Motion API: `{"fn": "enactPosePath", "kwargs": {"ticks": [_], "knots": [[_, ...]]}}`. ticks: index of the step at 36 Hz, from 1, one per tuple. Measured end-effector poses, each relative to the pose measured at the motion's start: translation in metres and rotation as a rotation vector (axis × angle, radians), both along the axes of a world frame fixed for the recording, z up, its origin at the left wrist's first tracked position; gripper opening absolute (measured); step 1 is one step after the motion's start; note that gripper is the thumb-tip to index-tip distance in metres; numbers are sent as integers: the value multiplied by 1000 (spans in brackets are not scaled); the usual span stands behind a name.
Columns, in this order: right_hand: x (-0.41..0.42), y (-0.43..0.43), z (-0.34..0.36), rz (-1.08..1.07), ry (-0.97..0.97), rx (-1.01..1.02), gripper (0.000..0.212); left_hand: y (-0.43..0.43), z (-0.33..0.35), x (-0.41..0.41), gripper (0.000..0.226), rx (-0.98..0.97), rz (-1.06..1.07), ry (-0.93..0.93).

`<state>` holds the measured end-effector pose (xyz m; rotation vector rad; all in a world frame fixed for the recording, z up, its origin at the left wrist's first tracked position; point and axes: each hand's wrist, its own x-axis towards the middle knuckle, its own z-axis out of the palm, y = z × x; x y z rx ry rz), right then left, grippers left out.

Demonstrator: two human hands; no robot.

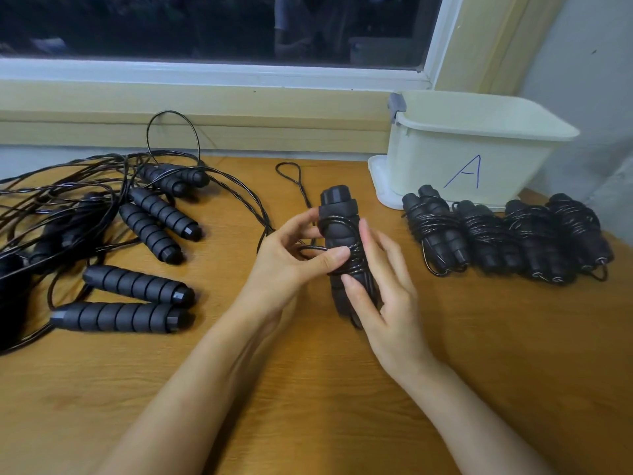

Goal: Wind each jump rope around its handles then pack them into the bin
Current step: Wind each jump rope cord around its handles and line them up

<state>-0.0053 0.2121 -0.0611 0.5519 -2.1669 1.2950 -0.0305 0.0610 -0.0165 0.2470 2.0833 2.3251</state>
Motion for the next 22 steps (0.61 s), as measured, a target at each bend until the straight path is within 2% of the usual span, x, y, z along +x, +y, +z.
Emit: {"fn": "enactPosePath", "kwargs": {"ticks": [10, 13, 18, 22], "knots": [[-4, 5, 1, 43, -31, -35, 60, -3, 2, 1, 67, -81, -13, 13], [-3, 7, 3, 102, -101, -103, 60, -6, 3, 1, 66, -93, -42, 14], [-2, 10, 8, 198, -229, -240, 57, -8, 3, -1, 51, -68, -71, -15], [-2, 10, 7, 202, -262, -269, 56, -7, -1, -3, 60, -55, -28, -36]]}}
